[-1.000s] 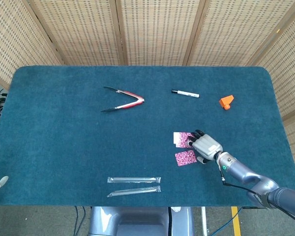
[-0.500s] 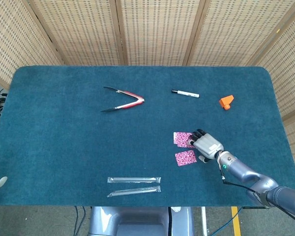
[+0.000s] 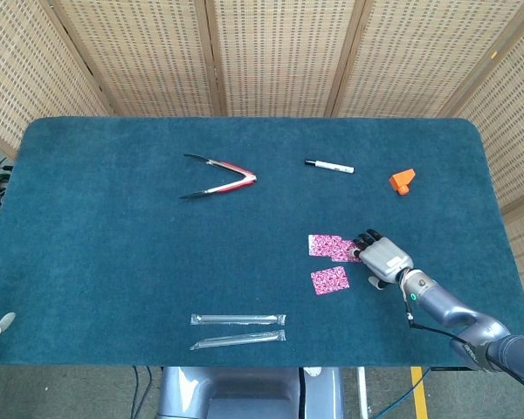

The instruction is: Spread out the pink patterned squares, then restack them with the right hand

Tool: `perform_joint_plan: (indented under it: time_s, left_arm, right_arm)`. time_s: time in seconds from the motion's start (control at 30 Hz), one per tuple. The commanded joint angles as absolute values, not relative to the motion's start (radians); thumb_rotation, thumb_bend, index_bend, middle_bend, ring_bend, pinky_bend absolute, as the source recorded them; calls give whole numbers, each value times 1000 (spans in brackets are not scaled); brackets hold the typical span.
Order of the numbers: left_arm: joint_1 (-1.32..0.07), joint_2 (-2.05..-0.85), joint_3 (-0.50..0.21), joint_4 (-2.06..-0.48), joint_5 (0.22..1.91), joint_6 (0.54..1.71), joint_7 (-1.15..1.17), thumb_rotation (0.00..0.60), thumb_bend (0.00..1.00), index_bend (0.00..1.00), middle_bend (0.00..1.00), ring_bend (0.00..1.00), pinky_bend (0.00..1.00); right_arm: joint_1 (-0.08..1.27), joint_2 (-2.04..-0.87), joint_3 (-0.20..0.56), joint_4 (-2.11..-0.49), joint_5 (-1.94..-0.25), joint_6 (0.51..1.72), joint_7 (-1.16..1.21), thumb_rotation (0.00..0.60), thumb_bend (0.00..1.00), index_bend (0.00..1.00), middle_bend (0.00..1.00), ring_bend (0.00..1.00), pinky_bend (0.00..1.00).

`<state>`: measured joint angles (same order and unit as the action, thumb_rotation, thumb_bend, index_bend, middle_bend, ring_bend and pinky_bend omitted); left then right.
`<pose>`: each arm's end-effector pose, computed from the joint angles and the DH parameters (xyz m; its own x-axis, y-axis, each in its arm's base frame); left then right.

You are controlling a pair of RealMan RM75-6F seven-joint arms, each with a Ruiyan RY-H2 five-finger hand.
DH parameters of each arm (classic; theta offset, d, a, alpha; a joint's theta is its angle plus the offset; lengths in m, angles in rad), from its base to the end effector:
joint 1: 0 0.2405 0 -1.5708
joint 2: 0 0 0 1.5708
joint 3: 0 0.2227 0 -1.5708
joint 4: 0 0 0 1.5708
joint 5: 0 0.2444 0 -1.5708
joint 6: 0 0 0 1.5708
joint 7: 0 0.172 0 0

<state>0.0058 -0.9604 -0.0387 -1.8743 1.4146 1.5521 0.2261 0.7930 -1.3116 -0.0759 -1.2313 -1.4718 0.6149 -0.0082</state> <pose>-0.2800 0.1776 0.1457 0.5034 0.0173 0.8639 0.8530 0.1494 -0.5001 -0.2594 -0.3648 -0.0211 0.7834 -0.4222 0.4562 -0.6216 -0.5364 0.5709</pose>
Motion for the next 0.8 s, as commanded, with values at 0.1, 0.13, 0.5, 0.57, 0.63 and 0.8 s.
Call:
perform_joint_plan:
  time_s: [0.1, 0.13, 0.5, 0.57, 0.63, 0.8]
  left_arm:
    - [6, -960, -38, -1878, 1414, 1553, 232, 600, 120, 80, 0, 0, 0]
    - [6, -960, -39, -1879, 1414, 1553, 233, 600, 120, 80, 0, 0, 0]
    - [4, -961, -40, -1884, 1414, 1553, 242, 600, 119, 80, 0, 0, 0]
    - [4, -962, -40, -1885, 1414, 1552, 243, 600, 119, 80, 0, 0, 0]
    - [3, -962, -40, -1885, 1415, 1553, 243, 600, 119, 80, 0, 0, 0]
    - [0, -965, -42, -1883, 1417, 1550, 241, 600, 119, 80, 0, 0, 0]
  right_arm:
    - [781, -1297, -81, -1222, -1463, 618, -8, 600, 440, 213, 136, 0, 0]
    - [778, -1294, -82, -1219, -1462, 618, -8, 600, 440, 213, 136, 0, 0]
    - [755, -1266, -87, -1204, -1445, 619, -16, 600, 439, 213, 136, 0, 0]
    - [754, -1263, -84, -1209, -1445, 623, -15, 600, 440, 213, 136, 0, 0]
    - [753, -1258, -78, -1220, -1446, 632, -11, 600, 435, 214, 136, 0, 0]
    - [748, -1240, -42, -1275, -1439, 680, 24, 600, 361, 235, 136, 0, 0]
